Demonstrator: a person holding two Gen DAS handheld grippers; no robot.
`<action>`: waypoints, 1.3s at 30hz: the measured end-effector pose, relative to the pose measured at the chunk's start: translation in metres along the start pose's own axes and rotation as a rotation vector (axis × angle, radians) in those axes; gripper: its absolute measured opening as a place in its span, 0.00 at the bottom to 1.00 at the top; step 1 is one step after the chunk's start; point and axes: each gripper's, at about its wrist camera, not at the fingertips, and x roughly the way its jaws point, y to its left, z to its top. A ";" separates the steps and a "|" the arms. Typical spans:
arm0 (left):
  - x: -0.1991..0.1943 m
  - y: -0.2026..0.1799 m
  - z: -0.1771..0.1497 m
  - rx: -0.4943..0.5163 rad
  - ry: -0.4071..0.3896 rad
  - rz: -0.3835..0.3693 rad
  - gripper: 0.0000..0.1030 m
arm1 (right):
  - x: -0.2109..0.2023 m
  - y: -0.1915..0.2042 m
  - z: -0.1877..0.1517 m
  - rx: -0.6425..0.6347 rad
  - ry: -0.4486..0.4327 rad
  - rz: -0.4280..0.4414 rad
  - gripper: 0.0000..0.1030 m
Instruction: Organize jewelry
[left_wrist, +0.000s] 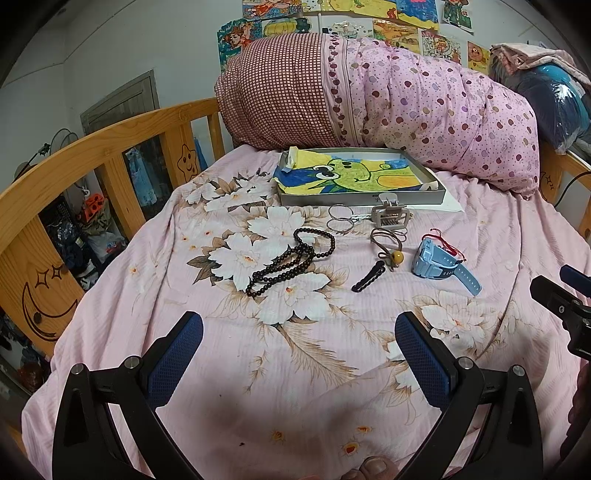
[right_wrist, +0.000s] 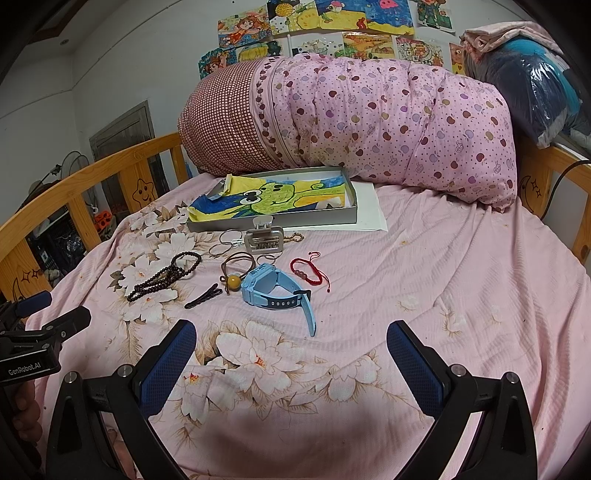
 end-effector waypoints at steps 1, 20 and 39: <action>0.000 0.000 0.000 0.000 0.000 0.001 0.99 | 0.000 0.000 0.000 0.000 0.000 0.000 1.00; 0.001 0.000 0.000 0.002 0.004 0.001 0.99 | 0.002 -0.001 0.000 0.003 0.007 0.001 1.00; 0.043 0.044 0.039 0.031 0.115 0.018 0.99 | 0.037 0.001 0.027 -0.134 0.105 0.024 1.00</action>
